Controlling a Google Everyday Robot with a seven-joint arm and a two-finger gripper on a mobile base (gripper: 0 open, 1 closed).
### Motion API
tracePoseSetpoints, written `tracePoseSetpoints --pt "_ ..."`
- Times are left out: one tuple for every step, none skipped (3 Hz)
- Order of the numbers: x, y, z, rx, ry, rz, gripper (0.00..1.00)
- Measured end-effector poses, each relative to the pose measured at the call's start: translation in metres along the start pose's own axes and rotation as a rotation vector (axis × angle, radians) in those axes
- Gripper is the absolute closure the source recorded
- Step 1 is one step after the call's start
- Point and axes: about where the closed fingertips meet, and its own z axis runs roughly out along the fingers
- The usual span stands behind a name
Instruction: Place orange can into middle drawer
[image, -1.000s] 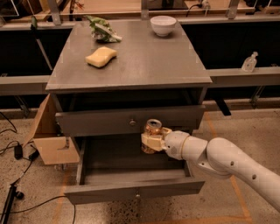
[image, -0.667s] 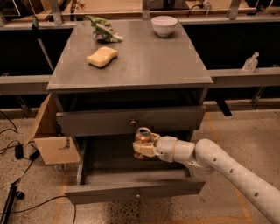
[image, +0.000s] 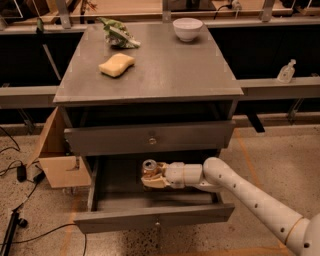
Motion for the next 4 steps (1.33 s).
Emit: tracePoseSetpoints --pt "0.020 -0.011 0.023 -0.019 0.002 -0.048 1.00" --pt "0.032 -0.017 0.049 -0.041 -0.009 -0.083 0.84" --pt "0.048 -0.015 0.072 -0.056 0.004 -0.124 0.52" --pt "0.059 -0.009 0.081 -0.047 0.029 -0.152 0.29"
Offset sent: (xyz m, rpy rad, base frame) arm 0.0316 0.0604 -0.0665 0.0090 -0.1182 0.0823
